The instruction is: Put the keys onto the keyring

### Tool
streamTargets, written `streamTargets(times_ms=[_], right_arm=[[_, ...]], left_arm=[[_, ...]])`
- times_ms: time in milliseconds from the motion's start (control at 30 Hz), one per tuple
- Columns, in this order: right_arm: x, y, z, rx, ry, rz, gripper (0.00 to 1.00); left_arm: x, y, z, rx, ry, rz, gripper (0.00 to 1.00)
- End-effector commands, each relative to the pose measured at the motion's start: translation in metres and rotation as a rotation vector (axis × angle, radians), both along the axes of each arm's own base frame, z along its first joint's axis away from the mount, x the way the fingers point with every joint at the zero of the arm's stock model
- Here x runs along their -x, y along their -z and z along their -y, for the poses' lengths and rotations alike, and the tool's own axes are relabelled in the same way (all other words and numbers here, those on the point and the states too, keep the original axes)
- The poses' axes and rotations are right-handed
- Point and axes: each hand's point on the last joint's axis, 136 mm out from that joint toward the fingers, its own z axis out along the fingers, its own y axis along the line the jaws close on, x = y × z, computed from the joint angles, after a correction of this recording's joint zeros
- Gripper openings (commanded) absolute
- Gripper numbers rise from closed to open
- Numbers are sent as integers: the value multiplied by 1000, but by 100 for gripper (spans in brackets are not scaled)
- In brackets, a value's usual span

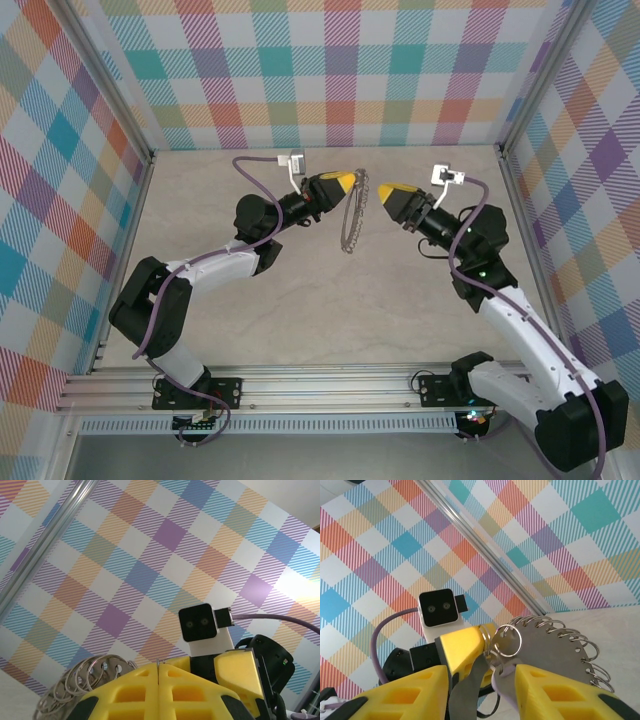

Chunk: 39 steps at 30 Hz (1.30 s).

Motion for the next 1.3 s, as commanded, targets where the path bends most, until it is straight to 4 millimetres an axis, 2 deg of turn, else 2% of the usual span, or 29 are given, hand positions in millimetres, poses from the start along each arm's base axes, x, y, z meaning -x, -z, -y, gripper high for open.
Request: streamTargets(times_ms=[0,233,667,933,1267], right_arm=[[-2,-18,-7,-25,-43,41,41],[-14,-18,-17,-55,-87,29,44],[-18,-22,-28,-99,-140,51,42],[-16,-20,-39,-99,-171,48,35],[-14,-12,-41,-90,-171,29,22]], left_arm=[[8,-23,-10,63,-8,76,0],[9,-22,-11,62,-6,76,0],[7,-21,-10,63,-9,73,0],[7,-22,-11,64,-10,74,0],[7,-22,-12,66,-17,73,0]])
